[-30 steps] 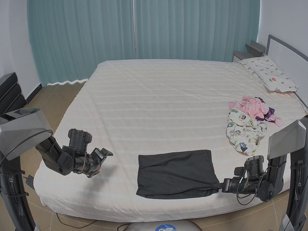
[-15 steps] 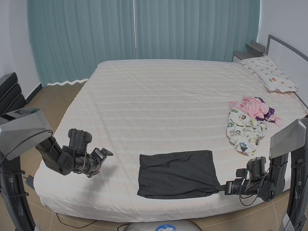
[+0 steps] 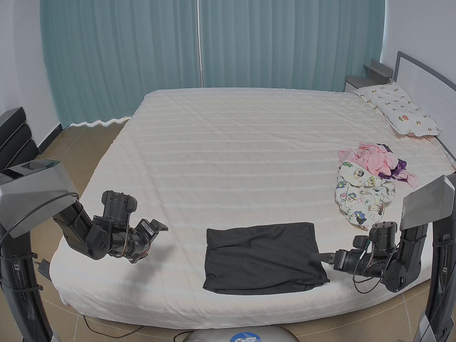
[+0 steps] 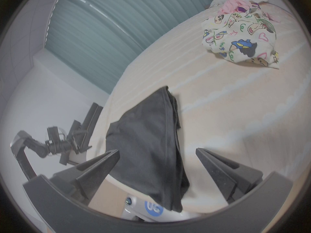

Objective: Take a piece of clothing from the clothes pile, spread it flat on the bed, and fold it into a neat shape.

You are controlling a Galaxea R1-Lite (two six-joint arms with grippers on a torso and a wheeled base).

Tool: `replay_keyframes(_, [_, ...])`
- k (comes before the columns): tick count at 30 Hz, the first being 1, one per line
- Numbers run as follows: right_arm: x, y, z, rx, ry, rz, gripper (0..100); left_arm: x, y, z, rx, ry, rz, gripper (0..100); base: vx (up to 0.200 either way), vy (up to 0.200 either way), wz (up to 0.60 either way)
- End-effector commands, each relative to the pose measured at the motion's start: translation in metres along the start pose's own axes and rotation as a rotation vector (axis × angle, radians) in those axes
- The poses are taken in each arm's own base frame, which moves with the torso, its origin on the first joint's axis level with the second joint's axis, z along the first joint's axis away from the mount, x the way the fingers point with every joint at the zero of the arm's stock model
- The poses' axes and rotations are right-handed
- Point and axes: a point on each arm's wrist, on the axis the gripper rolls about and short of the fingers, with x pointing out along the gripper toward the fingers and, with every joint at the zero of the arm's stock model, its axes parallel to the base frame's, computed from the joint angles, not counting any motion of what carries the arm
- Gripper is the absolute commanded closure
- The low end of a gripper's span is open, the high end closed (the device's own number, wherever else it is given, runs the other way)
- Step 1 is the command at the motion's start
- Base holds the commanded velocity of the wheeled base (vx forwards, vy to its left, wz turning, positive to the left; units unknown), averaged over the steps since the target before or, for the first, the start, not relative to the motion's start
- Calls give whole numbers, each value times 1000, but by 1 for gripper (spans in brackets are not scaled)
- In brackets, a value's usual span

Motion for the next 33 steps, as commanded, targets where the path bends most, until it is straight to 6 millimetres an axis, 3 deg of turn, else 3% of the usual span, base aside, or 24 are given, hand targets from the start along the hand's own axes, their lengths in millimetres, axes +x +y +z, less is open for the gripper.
replay_keyframes(1, [22,-1,16,24,-65,33,0,6,1,-4,6,-10,17,0,0,0,0])
replay_keyframes(3, [31,-3,22,24,-89,34,0,6,0,-4,7,-10,15,0,0,0,0])
replay_keyframes(6, [62,-13,32,33,-146,6,0,6,-1,-4,9,-10,13,0,0,0,0])
replay_keyframes(14, [77,-12,42,35,-172,29,0,6,-1,-4,9,-10,13,0,0,0,0])
replay_keyframes(18, [95,-10,48,33,-164,35,0,6,-1,-4,8,-9,15,0,0,0,0])
replay_keyframes(19, [96,-10,48,35,-157,32,100,6,0,-4,8,-9,17,0,0,0,0])
replay_keyframes(33, [97,-9,57,48,-214,26,100,6,0,-4,8,-9,17,0,0,0,0])
